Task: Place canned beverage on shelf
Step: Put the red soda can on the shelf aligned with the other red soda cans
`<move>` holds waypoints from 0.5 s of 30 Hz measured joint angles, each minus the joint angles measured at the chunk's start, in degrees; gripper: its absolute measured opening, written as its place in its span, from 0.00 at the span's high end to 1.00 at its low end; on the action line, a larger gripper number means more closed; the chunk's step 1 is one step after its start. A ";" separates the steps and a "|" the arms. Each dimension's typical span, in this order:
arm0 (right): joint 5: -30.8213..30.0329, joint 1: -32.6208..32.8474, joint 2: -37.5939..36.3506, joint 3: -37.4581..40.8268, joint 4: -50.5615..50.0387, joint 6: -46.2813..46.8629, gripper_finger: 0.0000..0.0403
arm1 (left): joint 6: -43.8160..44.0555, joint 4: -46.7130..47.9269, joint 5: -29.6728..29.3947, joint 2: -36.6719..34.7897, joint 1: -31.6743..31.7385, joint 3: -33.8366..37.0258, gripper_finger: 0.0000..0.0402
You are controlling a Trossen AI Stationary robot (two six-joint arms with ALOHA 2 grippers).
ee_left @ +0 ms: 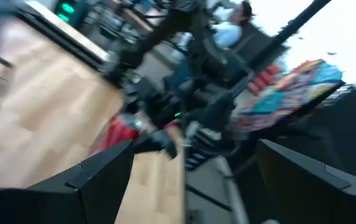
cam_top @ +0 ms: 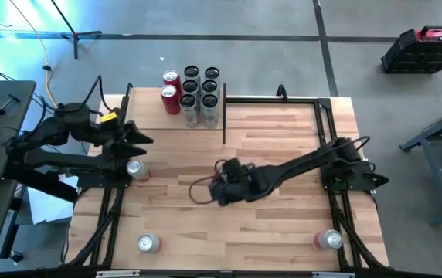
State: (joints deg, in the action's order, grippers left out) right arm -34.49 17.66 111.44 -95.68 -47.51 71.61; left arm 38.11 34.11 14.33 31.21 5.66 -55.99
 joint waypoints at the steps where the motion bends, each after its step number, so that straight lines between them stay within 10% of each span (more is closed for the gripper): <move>1: 1.05 0.39 1.62 -2.12 -1.54 0.01 0.26 | 1.59 -0.82 -0.77 0.25 -1.90 0.00 0.19; 15: 2.09 -0.99 16.34 -19.56 -10.74 -4.34 0.26 | 3.41 -1.23 -18.03 13.54 -25.82 0.03 0.19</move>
State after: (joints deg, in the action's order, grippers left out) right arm -32.40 16.67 127.78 -115.24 -58.25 67.27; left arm 41.52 32.89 -3.70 44.75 -20.16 -55.96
